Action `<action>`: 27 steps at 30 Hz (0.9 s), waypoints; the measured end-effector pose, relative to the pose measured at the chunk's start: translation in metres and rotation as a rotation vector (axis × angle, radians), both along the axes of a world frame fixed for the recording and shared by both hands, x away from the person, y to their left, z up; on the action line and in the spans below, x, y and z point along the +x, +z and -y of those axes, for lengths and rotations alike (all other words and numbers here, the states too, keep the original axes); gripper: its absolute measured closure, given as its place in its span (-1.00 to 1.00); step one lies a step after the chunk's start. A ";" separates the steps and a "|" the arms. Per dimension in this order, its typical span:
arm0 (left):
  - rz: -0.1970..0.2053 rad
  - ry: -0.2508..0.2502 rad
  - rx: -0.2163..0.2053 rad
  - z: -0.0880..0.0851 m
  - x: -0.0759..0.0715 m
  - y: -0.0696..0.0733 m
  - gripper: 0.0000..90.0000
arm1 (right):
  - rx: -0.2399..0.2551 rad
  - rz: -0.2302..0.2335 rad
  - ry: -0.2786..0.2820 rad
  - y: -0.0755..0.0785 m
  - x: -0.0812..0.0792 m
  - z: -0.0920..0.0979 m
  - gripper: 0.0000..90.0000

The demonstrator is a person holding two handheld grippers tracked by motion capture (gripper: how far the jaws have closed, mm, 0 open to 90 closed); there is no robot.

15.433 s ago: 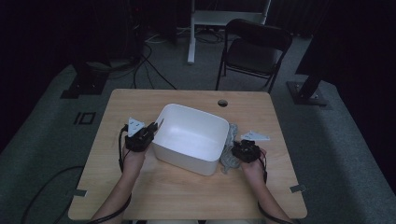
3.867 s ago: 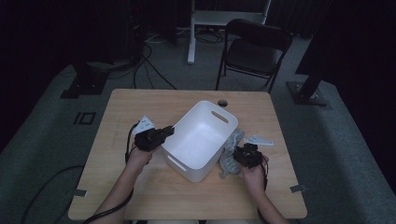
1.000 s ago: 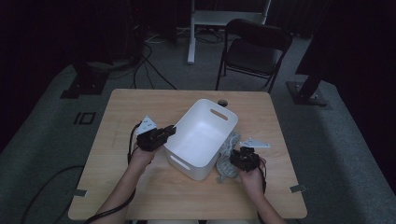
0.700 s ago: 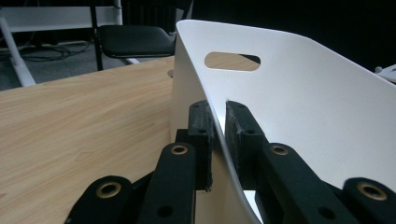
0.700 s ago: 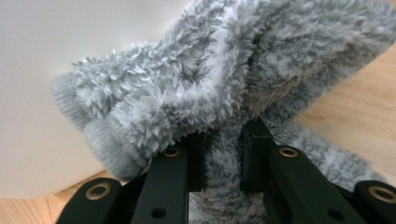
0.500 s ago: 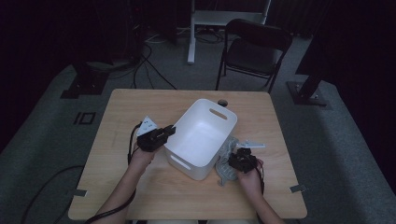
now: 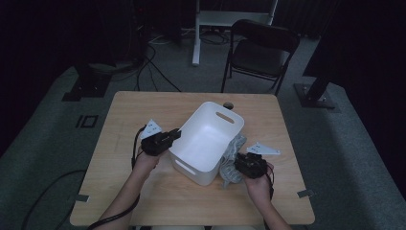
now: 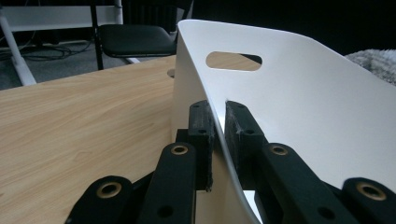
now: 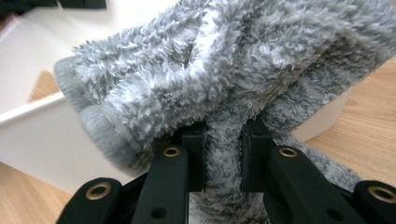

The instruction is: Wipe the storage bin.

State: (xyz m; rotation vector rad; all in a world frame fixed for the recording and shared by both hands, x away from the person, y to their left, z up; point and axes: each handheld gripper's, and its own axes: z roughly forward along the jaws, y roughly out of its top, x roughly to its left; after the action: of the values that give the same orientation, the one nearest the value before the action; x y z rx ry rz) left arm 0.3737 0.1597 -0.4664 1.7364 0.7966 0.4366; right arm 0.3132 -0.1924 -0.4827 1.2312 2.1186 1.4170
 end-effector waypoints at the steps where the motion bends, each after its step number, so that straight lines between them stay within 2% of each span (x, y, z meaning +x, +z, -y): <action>1: 0.002 0.000 0.004 0.000 0.000 0.000 0.80 | -0.009 -0.001 0.001 -0.001 0.001 0.000 0.69; 22: 0.005 0.003 0.002 0.001 0.000 0.000 0.80 | -0.062 -0.092 -0.017 -0.027 0.016 0.001 0.69; 27: 0.013 -0.002 0.025 0.002 -0.001 0.001 0.80 | -0.080 -0.129 -0.025 -0.038 0.022 0.001 0.69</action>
State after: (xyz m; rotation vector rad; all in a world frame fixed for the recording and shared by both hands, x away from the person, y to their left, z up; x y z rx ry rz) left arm 0.3729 0.1577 -0.4655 1.7557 0.7826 0.4576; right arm 0.3352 -0.1934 -0.5205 1.3458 2.2124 1.2605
